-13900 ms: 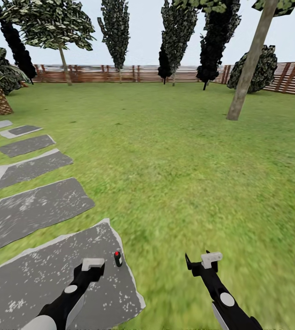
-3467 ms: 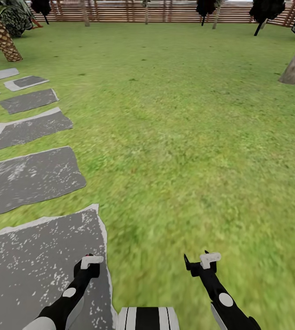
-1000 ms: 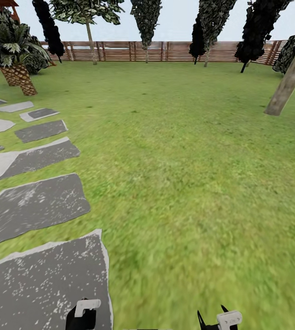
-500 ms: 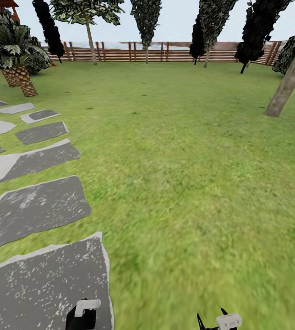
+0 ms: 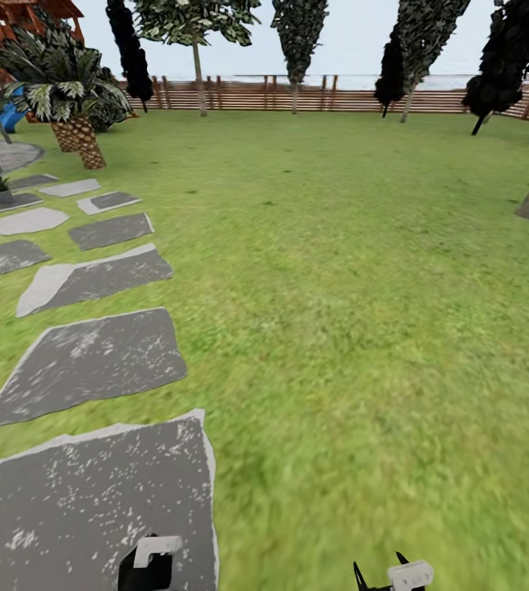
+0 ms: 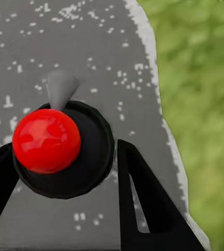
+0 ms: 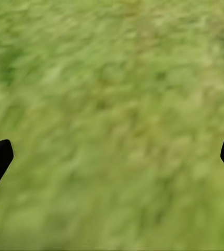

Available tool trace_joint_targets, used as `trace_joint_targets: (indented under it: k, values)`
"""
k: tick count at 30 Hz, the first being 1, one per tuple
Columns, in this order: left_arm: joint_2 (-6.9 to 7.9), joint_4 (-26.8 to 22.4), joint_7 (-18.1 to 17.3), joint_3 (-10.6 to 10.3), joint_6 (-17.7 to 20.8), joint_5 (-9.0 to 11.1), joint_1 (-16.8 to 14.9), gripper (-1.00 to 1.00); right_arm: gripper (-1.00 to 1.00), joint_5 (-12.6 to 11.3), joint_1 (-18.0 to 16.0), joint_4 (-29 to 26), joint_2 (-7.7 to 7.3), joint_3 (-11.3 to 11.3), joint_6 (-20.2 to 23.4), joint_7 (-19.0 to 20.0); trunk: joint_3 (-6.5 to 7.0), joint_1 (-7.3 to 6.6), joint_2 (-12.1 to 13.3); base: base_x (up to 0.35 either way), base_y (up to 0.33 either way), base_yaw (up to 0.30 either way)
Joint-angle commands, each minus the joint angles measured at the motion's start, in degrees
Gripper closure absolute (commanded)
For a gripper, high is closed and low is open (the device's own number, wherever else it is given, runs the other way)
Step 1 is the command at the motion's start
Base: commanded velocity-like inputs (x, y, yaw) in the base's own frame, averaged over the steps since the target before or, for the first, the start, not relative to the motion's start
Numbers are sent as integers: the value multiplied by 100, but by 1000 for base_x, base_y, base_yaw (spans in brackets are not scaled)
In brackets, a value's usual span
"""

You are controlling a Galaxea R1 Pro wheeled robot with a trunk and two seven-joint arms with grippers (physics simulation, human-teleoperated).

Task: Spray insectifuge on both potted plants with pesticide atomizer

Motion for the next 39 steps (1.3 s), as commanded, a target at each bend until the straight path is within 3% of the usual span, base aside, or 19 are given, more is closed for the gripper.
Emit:
trace_joint_targets:
  k: [1, 19, 26, 39]
  values:
    - [-2, 6, 10, 0, -22, 5, -4, 100, -100, 11, -2, 2, -4, 12, -16, -4, -2, -1, -1, 0, 0, 276]
    - [104, -25, -61, -35, 7, -34, 10, 100, -100, 11, -2, 2, -4, 12, -17, -9, 86, -1, -1, 0, 0, 244]
    - [255, -78, -47, -2, -22, 1, 305, 100, -100, 19, -2, 2, 4, 20, -17, -5, 125, -1, -1, 0, 0, 225]
    - [218, -54, -69, 0, -24, 6, 356, 100, -100, 20, -2, 11, 5, 27, -9, -4, 197, -1, -1, 0, 0, 224]
